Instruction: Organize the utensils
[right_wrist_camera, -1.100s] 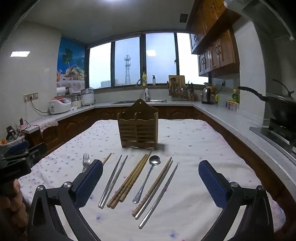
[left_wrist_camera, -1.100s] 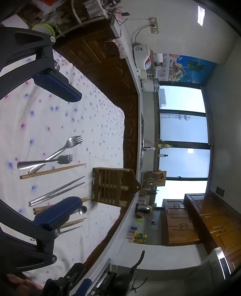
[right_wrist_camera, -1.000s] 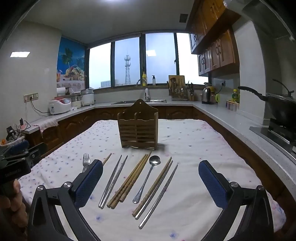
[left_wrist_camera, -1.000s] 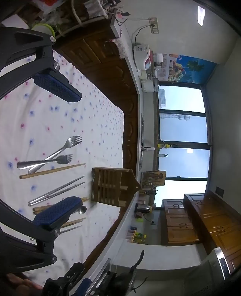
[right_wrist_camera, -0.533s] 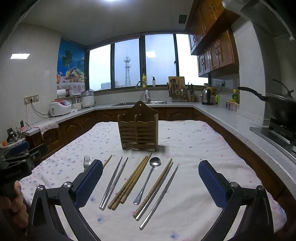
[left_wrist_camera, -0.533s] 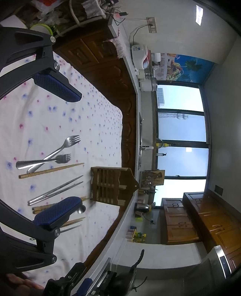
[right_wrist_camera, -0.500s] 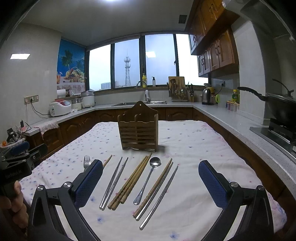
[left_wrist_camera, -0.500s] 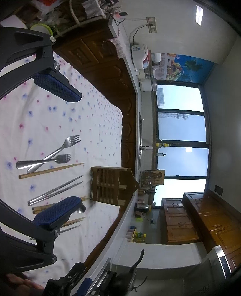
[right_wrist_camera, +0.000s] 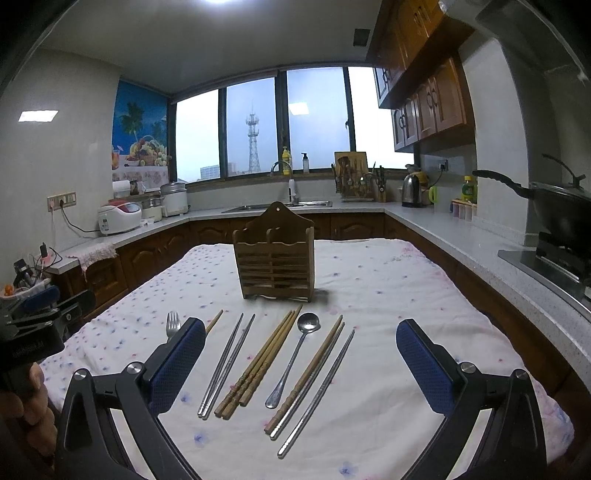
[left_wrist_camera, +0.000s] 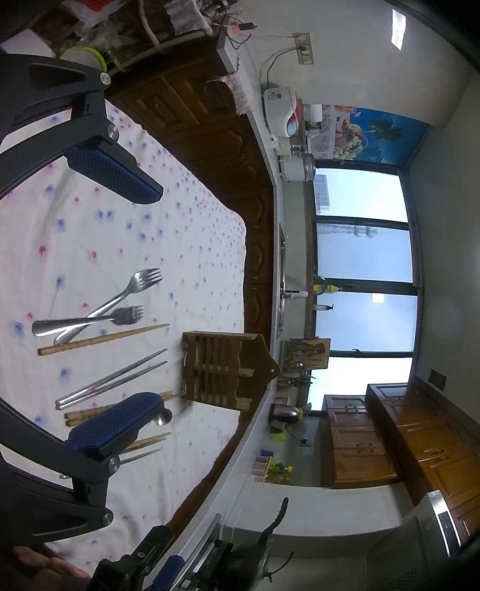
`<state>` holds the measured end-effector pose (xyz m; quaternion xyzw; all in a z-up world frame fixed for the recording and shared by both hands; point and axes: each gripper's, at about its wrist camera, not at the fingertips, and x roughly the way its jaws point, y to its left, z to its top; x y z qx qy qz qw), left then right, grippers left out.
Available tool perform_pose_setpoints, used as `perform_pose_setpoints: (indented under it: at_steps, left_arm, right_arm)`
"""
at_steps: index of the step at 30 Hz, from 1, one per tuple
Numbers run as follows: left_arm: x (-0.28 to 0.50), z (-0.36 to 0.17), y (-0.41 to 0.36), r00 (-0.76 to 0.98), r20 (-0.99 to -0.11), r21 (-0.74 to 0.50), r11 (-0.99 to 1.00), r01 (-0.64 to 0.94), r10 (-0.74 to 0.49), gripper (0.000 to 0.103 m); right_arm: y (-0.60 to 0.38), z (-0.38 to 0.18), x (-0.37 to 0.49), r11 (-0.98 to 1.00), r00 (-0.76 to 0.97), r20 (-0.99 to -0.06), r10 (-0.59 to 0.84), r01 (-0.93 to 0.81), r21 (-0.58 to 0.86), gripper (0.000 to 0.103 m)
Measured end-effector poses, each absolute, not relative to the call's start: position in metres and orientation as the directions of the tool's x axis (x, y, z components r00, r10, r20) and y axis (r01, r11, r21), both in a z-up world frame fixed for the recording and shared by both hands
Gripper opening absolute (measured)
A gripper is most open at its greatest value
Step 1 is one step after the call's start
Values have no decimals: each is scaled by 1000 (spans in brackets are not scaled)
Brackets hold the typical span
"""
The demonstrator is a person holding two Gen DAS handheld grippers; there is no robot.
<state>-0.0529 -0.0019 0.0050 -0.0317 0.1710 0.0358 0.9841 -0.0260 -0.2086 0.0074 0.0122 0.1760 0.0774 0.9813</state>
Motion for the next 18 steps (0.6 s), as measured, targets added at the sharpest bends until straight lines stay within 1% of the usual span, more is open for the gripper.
perform_pose_setpoints:
  at_steps: [3,7,10,13,18]
  left_arm:
    - [-49,4,-1,935,-351,-55,995,-77,53,102]
    - [-41,3,2,924,-380,-77,995,-66,32,102]
    - [-25,2,11,904,-428,-125,990,-66,6,102]
    - [-7,2,20,882,-471,-157,985,-75,-8,102]
    - [30,10,26,849,-528,-144,987,-71,-16,101]
  right_arm:
    - [-208,8,-23,988,923,-353,155,-145,55,103]
    - [-218,6,-15,987,905,-393,161,-137,88,103]
    - [-221,6,-6,988,897,-415,154,-126,93,103]
    - [-219,2,4,992,900,-419,121,-127,14,103]
    - [-225,-2,27,991,876,-463,137,-120,65,102]
